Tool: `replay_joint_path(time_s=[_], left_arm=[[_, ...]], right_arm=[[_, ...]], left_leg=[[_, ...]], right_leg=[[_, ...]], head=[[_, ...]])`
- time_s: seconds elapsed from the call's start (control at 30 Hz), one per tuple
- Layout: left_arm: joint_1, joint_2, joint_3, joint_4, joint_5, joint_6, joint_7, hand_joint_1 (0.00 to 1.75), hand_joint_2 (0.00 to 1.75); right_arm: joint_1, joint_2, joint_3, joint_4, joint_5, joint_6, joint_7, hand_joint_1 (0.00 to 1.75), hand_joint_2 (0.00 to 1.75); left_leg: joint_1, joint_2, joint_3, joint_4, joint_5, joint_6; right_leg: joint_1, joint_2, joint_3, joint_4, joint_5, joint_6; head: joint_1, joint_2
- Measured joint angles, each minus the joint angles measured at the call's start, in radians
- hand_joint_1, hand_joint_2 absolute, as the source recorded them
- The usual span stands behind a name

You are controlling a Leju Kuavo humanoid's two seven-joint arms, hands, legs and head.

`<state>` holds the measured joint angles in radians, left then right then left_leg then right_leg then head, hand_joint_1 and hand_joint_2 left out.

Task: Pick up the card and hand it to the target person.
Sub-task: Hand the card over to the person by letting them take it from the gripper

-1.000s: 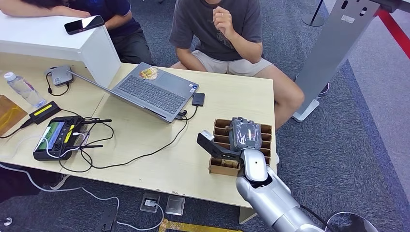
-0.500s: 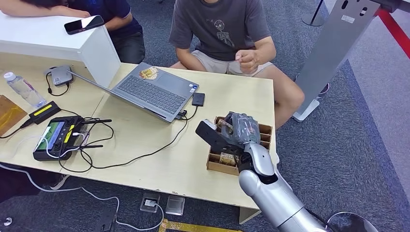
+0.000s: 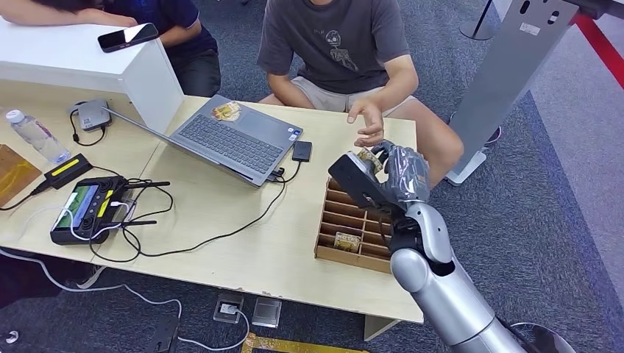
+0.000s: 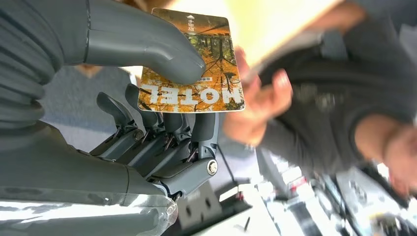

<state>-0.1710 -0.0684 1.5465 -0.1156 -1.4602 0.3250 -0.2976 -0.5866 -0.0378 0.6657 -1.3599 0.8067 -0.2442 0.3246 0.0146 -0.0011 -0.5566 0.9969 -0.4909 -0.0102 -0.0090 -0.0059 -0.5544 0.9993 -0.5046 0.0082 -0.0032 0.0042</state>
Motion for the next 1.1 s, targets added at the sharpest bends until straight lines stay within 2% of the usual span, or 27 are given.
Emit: replay_joint_path(time_s=[0.23, 0.43, 0.7, 1.0, 1.03, 1.1], left_arm=[[0.000, -0.002, 0.000, 0.000, -0.037, -0.017, -0.014, 0.00, 0.00], [-0.001, -0.003, 0.000, 0.000, -0.059, -0.022, -0.022, 0.00, 0.00], [-0.003, -0.003, 0.000, 0.000, -0.068, -0.020, -0.023, 0.00, 0.00], [-0.003, -0.003, 0.000, 0.000, -0.078, -0.021, -0.023, 0.00, 0.00], [-0.003, -0.003, 0.000, 0.000, -0.079, -0.021, -0.024, 0.00, 0.00], [-0.003, -0.003, 0.000, 0.000, -0.081, -0.022, -0.025, 0.00, 0.00]], right_arm=[[-0.036, -0.024, -0.034, -0.056, 0.156, -0.055, -0.005, 1.47, 1.75], [-0.089, -0.024, -0.035, -0.036, 0.218, -0.088, -0.055, 1.50, 1.75], [-0.160, 0.023, -0.006, 0.101, 0.235, -0.151, -0.148, 1.47, 1.75], [-0.196, 0.071, 0.040, 0.295, 0.291, -0.191, -0.164, 1.35, 1.75], [-0.197, 0.075, 0.045, 0.313, 0.306, -0.191, -0.160, 1.25, 1.75], [-0.198, 0.081, 0.055, 0.343, 0.333, -0.190, -0.148, 0.64, 1.75]], left_leg=[[0.000, 0.000, 0.000, 0.000, 0.000, 0.000], [0.000, 0.000, -0.001, 0.000, 0.000, 0.000], [0.000, -0.001, -0.001, 0.000, 0.000, 0.000], [0.000, -0.001, -0.001, 0.000, 0.000, 0.000], [0.000, -0.001, -0.001, 0.000, 0.000, 0.000], [0.000, -0.001, -0.001, 0.000, 0.000, 0.000]], right_leg=[[0.000, 0.000, 0.000, 0.000, 0.000, 0.000], [0.000, 0.000, 0.000, 0.000, 0.000, 0.000], [0.000, -0.001, 0.000, 0.001, 0.000, 0.000], [0.000, -0.001, 0.000, 0.001, 0.000, 0.000], [0.000, -0.001, 0.000, 0.001, 0.000, 0.000], [0.000, -0.001, 0.000, 0.001, 0.000, 0.000]], head=[[-0.001, 0.000], [0.000, 0.000], [-0.001, 0.000], [0.000, 0.000], [0.000, 0.000], [0.000, 0.000]])
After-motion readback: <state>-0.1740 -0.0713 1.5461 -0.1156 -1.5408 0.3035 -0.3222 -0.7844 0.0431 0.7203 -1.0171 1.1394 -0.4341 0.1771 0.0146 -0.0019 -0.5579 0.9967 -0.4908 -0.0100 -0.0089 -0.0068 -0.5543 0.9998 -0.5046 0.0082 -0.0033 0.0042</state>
